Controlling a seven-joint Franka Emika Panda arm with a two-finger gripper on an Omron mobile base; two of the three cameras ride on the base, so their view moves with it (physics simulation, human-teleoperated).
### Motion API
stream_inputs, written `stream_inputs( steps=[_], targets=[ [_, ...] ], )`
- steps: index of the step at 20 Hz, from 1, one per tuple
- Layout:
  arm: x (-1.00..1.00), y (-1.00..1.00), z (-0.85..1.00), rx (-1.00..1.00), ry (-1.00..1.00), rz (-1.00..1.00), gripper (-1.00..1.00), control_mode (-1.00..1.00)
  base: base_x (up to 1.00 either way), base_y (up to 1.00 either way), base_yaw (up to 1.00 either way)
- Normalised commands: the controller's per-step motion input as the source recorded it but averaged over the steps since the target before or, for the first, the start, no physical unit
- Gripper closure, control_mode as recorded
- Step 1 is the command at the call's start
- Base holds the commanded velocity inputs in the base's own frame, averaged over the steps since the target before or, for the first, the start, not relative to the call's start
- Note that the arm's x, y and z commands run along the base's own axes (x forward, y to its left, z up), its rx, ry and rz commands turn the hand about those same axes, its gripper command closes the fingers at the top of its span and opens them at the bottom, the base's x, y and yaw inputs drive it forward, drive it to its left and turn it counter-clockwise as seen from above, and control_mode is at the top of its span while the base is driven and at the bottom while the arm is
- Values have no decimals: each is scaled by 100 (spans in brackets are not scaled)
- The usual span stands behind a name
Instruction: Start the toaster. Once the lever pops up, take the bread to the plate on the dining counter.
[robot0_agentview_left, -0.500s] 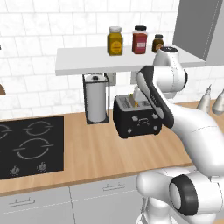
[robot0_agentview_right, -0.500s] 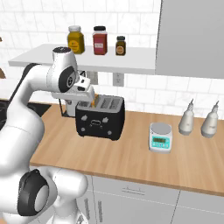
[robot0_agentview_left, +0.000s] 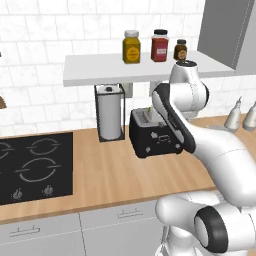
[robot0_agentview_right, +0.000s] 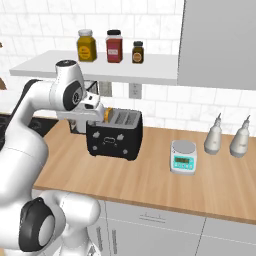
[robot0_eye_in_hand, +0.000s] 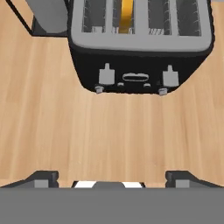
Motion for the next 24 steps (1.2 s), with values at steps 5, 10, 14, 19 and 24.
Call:
stream_inputs(
  steps=[5,10,14,19,24],
  targets=[
    [6,26,-28,0,0,-2,-100,-100,0,0,0],
    [8,17,-17,0,-1,0,-100,-100,0,0,0],
    [22,6,-27,0,-4,-1,-100,-100,0,0,0],
    [7,0,-31,0,-6,0,-100,-100,0,0,0],
    [21,0,-40,1,-15,0,-100,-100,0,0,0]
  ],
)
